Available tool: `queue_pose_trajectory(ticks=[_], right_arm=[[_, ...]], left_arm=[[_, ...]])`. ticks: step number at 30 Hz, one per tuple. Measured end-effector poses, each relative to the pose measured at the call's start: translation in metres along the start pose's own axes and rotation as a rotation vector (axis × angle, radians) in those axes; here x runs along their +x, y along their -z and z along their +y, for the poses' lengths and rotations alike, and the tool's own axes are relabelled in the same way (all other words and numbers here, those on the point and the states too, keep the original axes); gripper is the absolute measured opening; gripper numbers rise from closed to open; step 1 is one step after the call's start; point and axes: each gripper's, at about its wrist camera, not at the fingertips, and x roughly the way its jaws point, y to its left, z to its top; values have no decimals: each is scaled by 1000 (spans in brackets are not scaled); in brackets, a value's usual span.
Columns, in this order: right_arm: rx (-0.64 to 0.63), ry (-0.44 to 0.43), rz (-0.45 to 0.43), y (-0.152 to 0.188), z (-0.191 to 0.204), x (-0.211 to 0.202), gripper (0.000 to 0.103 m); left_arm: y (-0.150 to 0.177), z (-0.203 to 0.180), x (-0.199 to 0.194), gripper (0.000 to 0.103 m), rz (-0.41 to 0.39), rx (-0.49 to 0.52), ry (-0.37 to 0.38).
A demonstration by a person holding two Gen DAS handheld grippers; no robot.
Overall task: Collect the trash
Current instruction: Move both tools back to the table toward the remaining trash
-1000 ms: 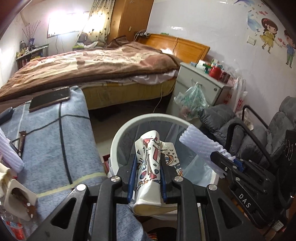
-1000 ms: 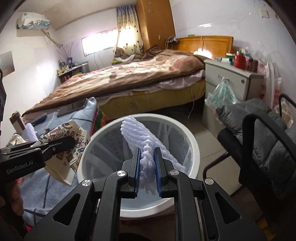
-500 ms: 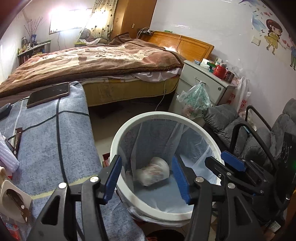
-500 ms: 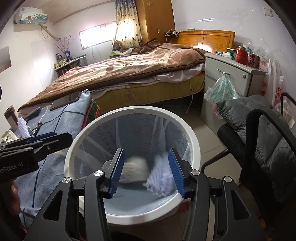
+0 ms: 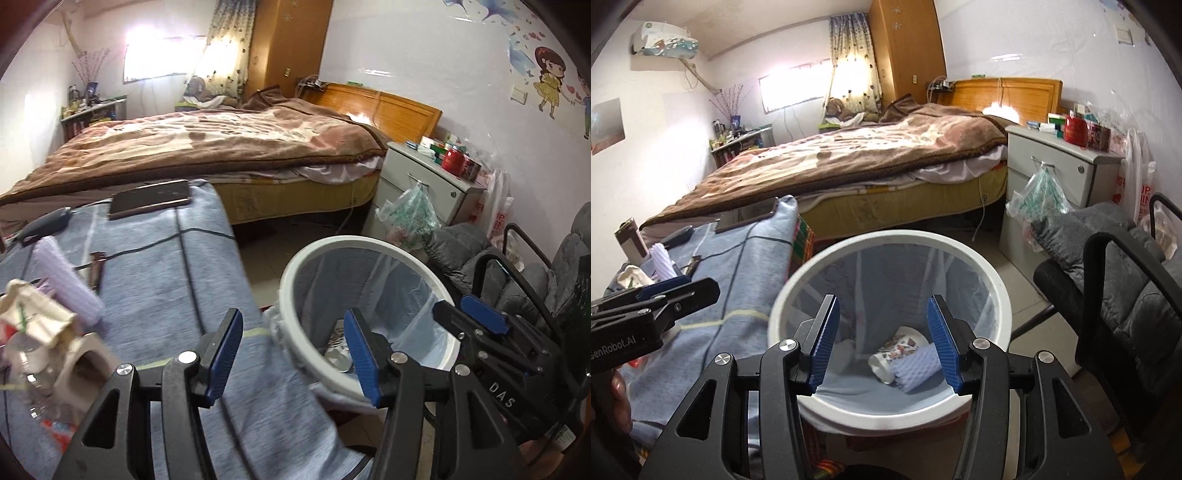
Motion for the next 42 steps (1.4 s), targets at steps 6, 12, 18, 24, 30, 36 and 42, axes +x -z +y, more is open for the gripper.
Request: queue_pose_trajectory(ticks=[6,12,18,24,30,36,42], right_arm=[[-20,-36,-24,0,20,-7,51],[-51,-94,-28,3,45,-8,51],[-115,-169,-8,10,79,-2,52],[-172,-251,14,16,111,3,52],[-241,-322,31,23,144,7,52],[-258,-390,63,27,168,13,57],[-294,-405,88,34,187,16,57]], left_arm=[[8,27,-24,60,-41,-32,-52],[20,58,-47,60,-69,-69,-105],[38,100,-72,61,-96,-128,-190],[58,145,-92,62,-98,-178,-310],[73,187,-107,63,-100,-265,-373],[85,218,-115,64,-92,-313,-406],[94,243,-116,65,-82,-343,-425]])
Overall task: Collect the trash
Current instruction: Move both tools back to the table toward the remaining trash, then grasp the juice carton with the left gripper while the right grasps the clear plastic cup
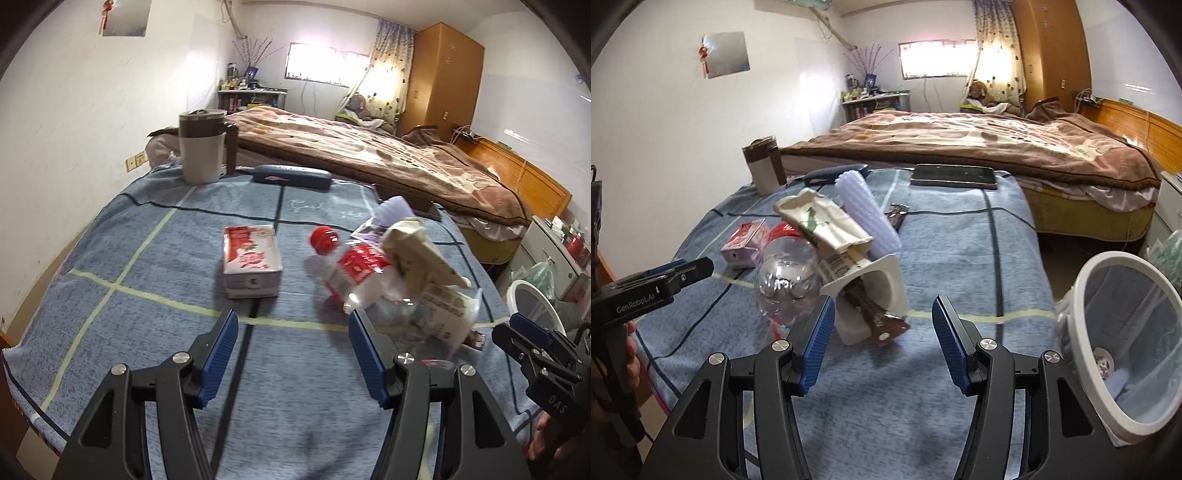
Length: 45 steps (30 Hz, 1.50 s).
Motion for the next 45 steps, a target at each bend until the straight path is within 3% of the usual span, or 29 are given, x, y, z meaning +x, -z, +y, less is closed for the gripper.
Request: queue_pose_trajectory(ticks=[5,12,20,32,37,45], right_arm=[[-7,-28,18,-3,11,4,57],[11,-192,136,13,40,15,57],[23,-165,180,18,61,32,57],[4,-97,205,19,64,41,56],[-3,-95,200,20,62,40,35],[18,-91,183,20,55,39,34]], left_arm=[[-1,12,8,65,16,-8,-6],[-7,27,19,66,22,-4,-22],[-17,49,33,70,45,-51,0],[-37,44,66,74,84,-60,28],[-44,37,82,74,114,-45,16],[-45,37,95,73,117,-55,-27]])
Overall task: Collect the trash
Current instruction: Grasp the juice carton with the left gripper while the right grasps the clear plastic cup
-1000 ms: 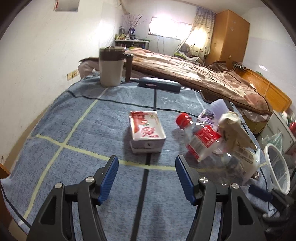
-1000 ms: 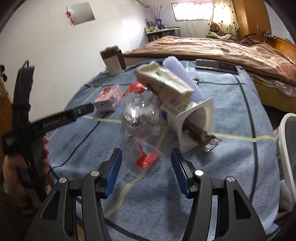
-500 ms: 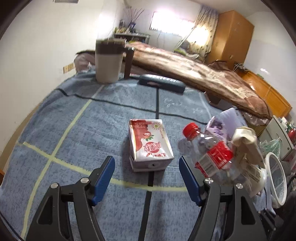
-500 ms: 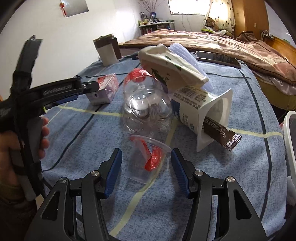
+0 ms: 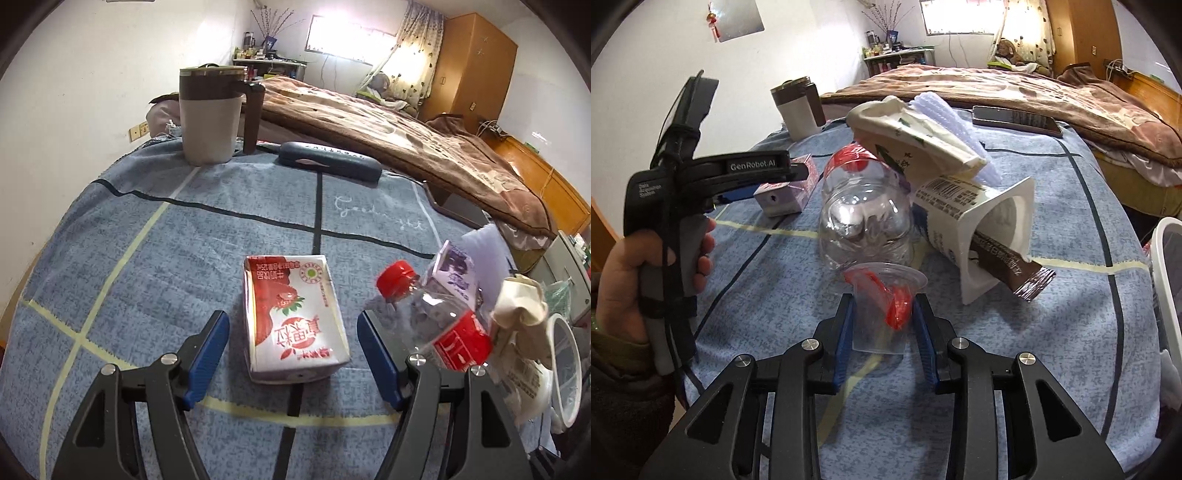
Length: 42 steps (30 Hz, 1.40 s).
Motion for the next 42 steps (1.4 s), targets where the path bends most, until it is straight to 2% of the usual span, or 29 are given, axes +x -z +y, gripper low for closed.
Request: queue_pose_trajectory(ticks=[1,6,17,27,42], right_arm=[[1,-1,-1,0,-1,0,34],[-1,-7,-7,0,-1,0,34],[8,-17,-16,0,-7,-4,34],[10,-25,-47,1,-9,-18,34],[54,-1,-140,1,-29,-59,34]], left_arm=[[0,0,3,73,5,1,-4],[1,1,10,58,20,-9,-10],[3,-1,0,57,-14,7,-17],[11,-9,-24,57,-48,31,-27],[24,-48,-77,57,-104,94,36]])
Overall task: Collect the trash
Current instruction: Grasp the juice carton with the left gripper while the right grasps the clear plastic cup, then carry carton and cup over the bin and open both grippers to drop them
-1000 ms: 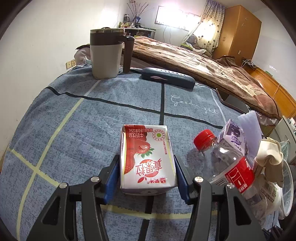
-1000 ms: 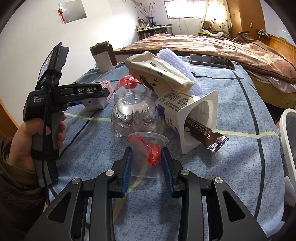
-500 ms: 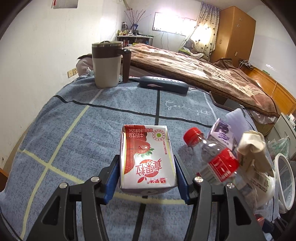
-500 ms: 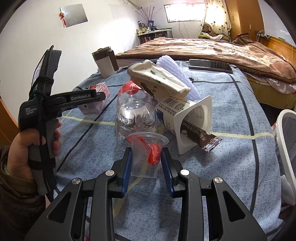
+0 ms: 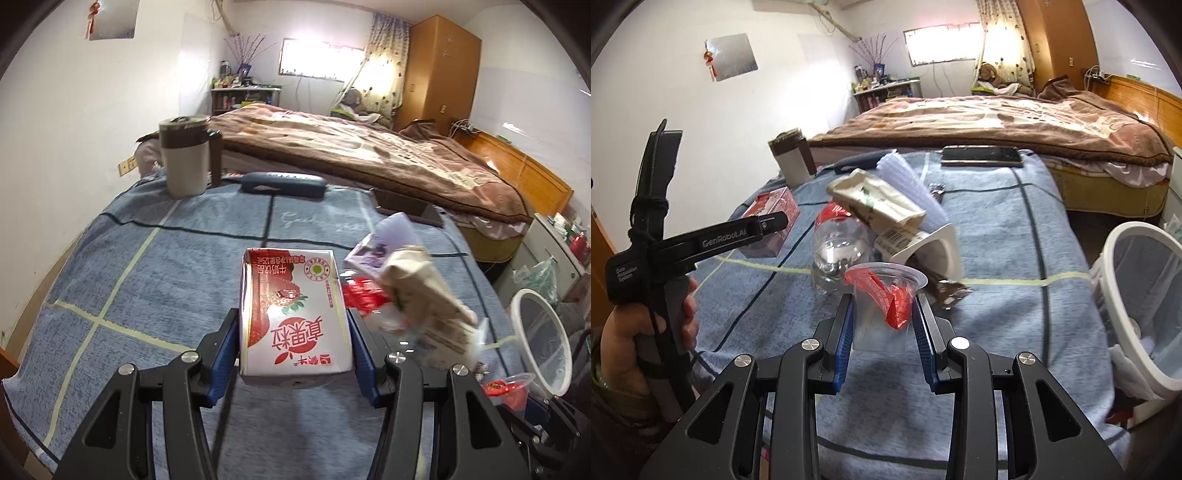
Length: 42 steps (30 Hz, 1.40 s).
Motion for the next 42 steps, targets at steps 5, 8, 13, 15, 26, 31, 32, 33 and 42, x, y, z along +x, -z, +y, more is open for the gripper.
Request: queue_pose_trajectory(ticks=[5,8,13,15,26,31,32,33,42], right_arm=[[16,13,-19,0,-9,-10,34],[27,27,-36,-1,-17,-17,34],[52,61,-60,-4,-33,-32,34],[62,79,-75,-5,-42,-39,34],[133,179,-129,-11,-89,-68,34],[166,240,-148,-15,-117,-82,34],[168,256,-152,-15,-122,-83,34],[167,267,-154,-15,-127,-85,34],[183,349,-119,-16,-175,-83,34]], left_arm=[[1,-18,-10,57,-15,27,19],[2,-31,-15,57,-20,44,36],[4,-58,-23,58,-35,87,70],[3,-69,-25,58,-37,102,88],[5,-142,-28,58,-38,187,199],[8,-181,-26,58,-31,243,256],[8,-188,-25,58,-28,255,266],[9,-196,-23,58,-21,263,281],[24,-263,-11,58,34,362,374]])
